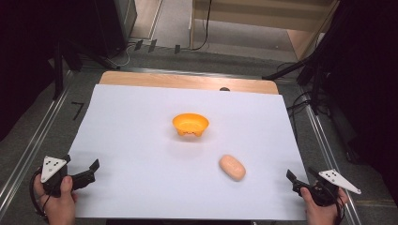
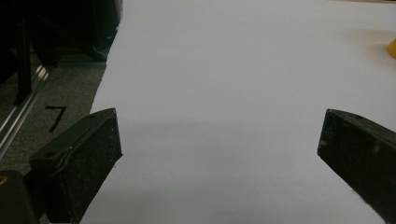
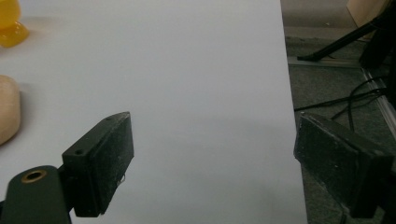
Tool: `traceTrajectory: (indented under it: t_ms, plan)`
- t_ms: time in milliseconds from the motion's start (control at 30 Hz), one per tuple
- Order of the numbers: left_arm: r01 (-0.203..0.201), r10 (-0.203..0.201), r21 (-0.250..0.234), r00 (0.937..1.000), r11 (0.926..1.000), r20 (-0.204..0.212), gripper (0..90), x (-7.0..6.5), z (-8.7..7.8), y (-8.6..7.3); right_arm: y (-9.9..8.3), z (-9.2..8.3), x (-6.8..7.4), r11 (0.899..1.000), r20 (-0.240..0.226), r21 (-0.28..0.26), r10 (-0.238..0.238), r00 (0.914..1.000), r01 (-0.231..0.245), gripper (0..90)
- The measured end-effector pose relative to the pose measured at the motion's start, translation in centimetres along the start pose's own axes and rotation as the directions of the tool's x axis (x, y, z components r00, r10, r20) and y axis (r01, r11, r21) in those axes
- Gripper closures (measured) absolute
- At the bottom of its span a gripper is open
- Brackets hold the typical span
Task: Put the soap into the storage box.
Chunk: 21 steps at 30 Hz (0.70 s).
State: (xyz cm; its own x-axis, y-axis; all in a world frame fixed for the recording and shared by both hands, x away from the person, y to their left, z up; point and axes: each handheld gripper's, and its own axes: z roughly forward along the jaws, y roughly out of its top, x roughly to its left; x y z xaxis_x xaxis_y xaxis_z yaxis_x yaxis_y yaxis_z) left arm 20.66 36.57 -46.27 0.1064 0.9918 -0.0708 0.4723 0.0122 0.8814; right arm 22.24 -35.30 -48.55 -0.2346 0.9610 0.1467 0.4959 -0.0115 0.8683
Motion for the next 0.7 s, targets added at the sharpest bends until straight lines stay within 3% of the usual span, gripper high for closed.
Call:
traceTrajectory:
  t_ms: [67,100,133,167,233,267,300,433,533,567,667,700]
  plan:
    - [0.0,0.0,0.002,1.0,1.0,-0.004,0.0,0.0,0.0,0.0,0.1,0.1,0.1,1.0,0.007,0.011,-0.005,1.0,0.005,13.2]
    - [-0.002,0.002,0.005,1.0,1.0,-0.006,0.0,0.0,0.0,0.0,0.3,0.1,0.4,0.997,-0.007,0.067,-0.023,0.9997,0.023,17.1]
    - [-0.004,0.004,0.006,1.0,1.0,-0.007,0.0,0.0,0.0,0.0,0.3,0.1,0.4,0.997,-0.007,0.067,-0.023,0.9997,0.023,17.1]
    - [-0.006,0.006,0.006,0.9999,1.0,-0.012,0.0,-0.1,0.1,0.0,0.6,0.3,0.5,0.994,-0.032,0.107,-0.01,0.9994,0.013,18.9]
    - [-0.007,0.007,0.006,0.9999,1.0,-0.014,0.0,-0.1,0.1,0.0,0.7,0.3,0.6,0.993,-0.042,0.118,-0.008,0.9991,0.013,19.8]
    - [-0.007,0.007,0.005,0.9999,1.0,-0.013,0.0,-0.1,0.1,0.0,0.9,0.3,0.8,0.991,-0.04,0.135,-0.017,0.9991,0.022,20.2]
    - [-0.006,0.006,0.003,0.9999,1.0,-0.013,0.0,-0.1,0.0,0.0,1.3,0.3,1.4,0.984,-0.032,0.165,-0.06,0.9976,0.065,20.4]
    - [-0.006,0.006,0.004,0.9995,1.0,-0.032,0.0,-0.2,0.1,0.0,2.0,0.5,2.3,0.971,-0.011,0.213,-0.106,0.9943,0.106,24.2]
    - [-0.021,0.023,0.026,0.9972,0.9994,-0.071,0.0,-0.5,0.3,0.0,2.4,0.9,3.0,0.961,-0.006,0.242,-0.139,0.9903,0.136,27.6]
    - [-0.024,0.026,0.028,0.9969,0.9993,-0.074,0.0,-0.6,0.3,0.0,2.9,1.4,3.7,0.95,-0.031,0.256,-0.178,0.9835,0.18,31.7]
    - [-0.023,0.026,0.037,0.9968,0.9991,-0.075,0.0,-0.6,0.4,0.1,3.2,1.8,4.3,0.941,-0.066,0.268,-0.196,0.9784,0.207,32.1]
    - [-0.024,0.027,0.05,0.9973,0.9985,-0.069,0.0,-0.6,0.6,0.1,3.4,2.3,5.0,0.938,-0.098,0.262,-0.209,0.9729,0.228,34.1]
